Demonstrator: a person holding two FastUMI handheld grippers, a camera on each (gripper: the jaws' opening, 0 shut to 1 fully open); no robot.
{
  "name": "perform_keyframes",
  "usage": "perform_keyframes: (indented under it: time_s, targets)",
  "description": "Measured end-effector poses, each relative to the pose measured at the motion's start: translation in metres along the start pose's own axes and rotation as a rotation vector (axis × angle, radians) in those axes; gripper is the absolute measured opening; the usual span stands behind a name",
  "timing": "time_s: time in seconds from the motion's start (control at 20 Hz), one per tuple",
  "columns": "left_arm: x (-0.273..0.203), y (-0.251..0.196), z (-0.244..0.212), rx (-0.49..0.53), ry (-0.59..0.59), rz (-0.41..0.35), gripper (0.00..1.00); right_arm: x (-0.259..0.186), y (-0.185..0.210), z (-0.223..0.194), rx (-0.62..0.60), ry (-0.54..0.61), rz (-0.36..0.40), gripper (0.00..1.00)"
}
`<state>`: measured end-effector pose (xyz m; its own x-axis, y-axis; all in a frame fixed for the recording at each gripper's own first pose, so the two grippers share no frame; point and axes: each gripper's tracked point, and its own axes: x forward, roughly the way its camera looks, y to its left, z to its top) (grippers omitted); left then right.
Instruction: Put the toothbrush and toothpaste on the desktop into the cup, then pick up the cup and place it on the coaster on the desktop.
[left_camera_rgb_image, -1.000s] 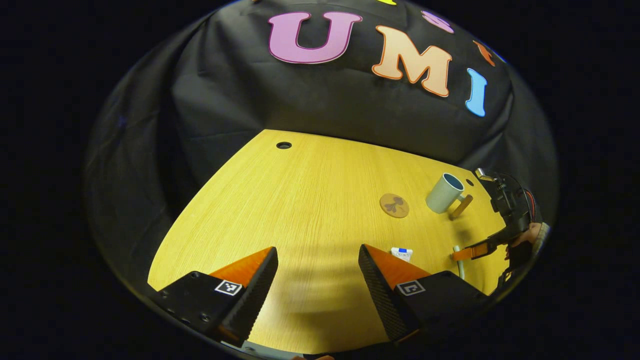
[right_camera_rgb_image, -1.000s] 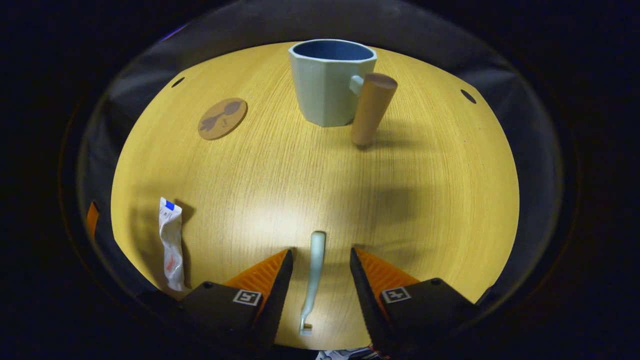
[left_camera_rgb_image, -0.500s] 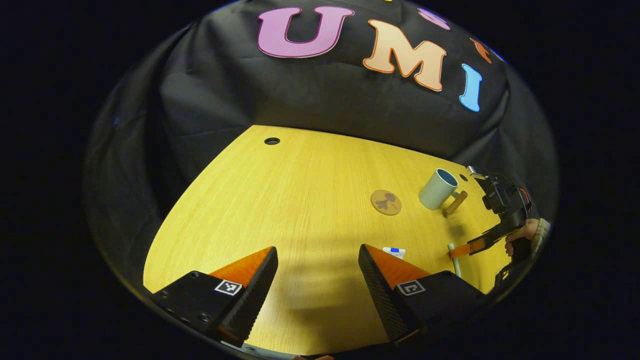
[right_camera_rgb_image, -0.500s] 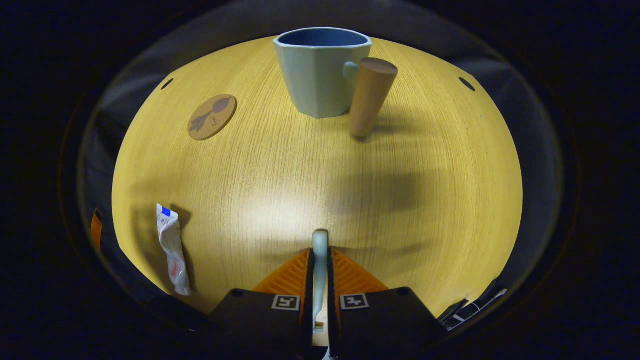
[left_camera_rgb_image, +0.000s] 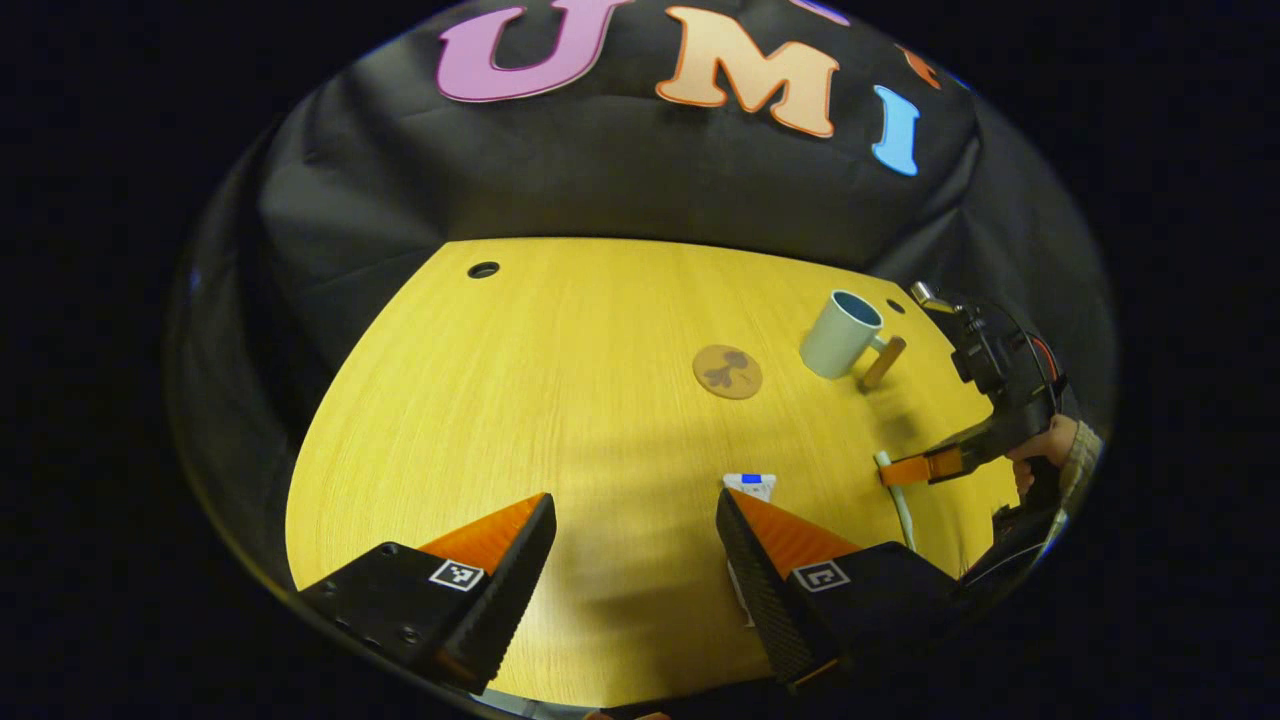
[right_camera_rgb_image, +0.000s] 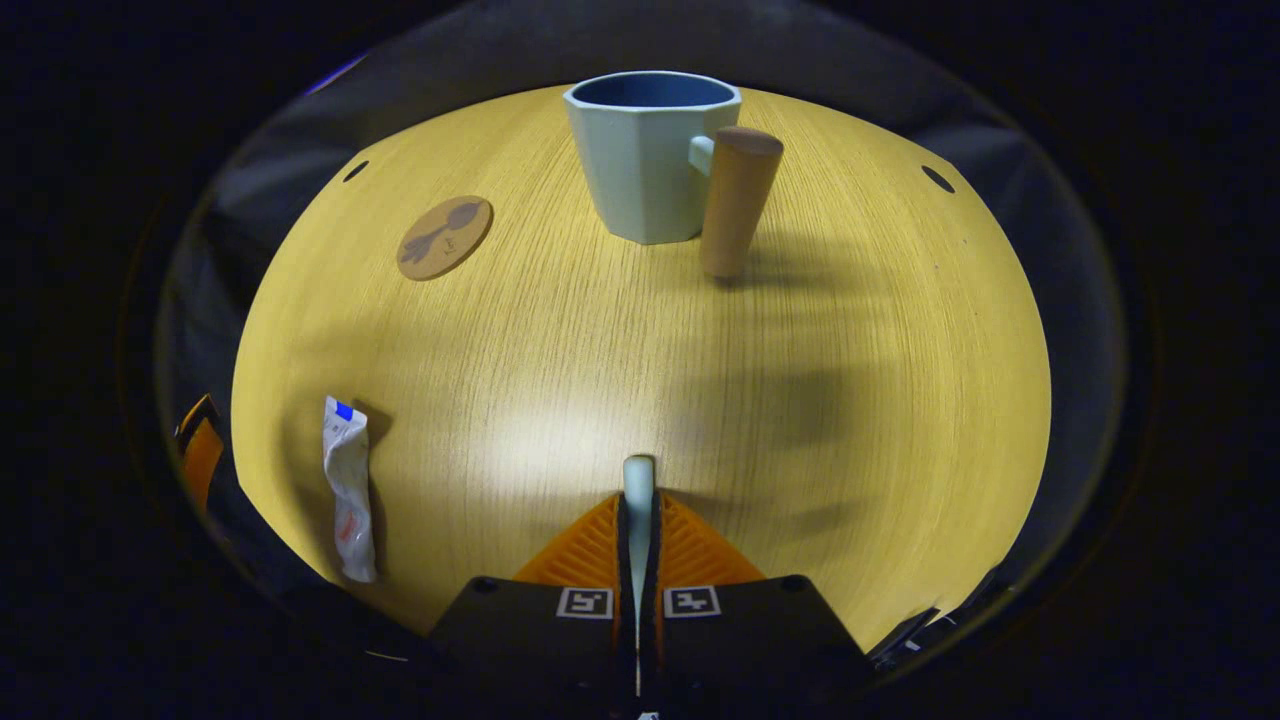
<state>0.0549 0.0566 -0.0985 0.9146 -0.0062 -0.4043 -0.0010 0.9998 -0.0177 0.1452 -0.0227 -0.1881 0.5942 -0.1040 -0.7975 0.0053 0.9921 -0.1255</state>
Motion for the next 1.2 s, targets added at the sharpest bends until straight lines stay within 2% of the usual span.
perform_keyframes:
  time_s: [0.2, 0.5, 0.85, 1.0, 1.15, 1.2]
  targets:
    - [0.009, -0.036, -0.012, 0.02, 0.084, -0.097, 0.95, -0.002, 0.001, -0.001, 0.06, -0.033, 0.025, 0.04]
    - [0.027, -0.07, -0.024, 0.031, 0.201, -0.147, 0.95, -0.019, 0.003, -0.001, 0.046, -0.104, 0.036, 0.03]
    - [0.058, -0.083, -0.045, -0.004, 0.363, -0.126, 0.95, -0.04, 0.0, -0.018, 0.075, -0.141, 0.044, 0.03]
    - [0.067, -0.084, -0.05, 0.013, 0.406, -0.106, 0.89, -0.049, -0.004, -0.019, 0.097, -0.163, 0.041, 0.03]
    - [0.075, -0.083, -0.057, 0.008, 0.466, -0.079, 0.89, -0.061, -0.006, -0.019, 0.113, -0.192, 0.053, 0.03]
    - [0.077, -0.081, -0.06, 0.012, 0.484, -0.067, 0.84, -0.064, -0.007, -0.018, 0.114, -0.2, 0.055, 0.03]
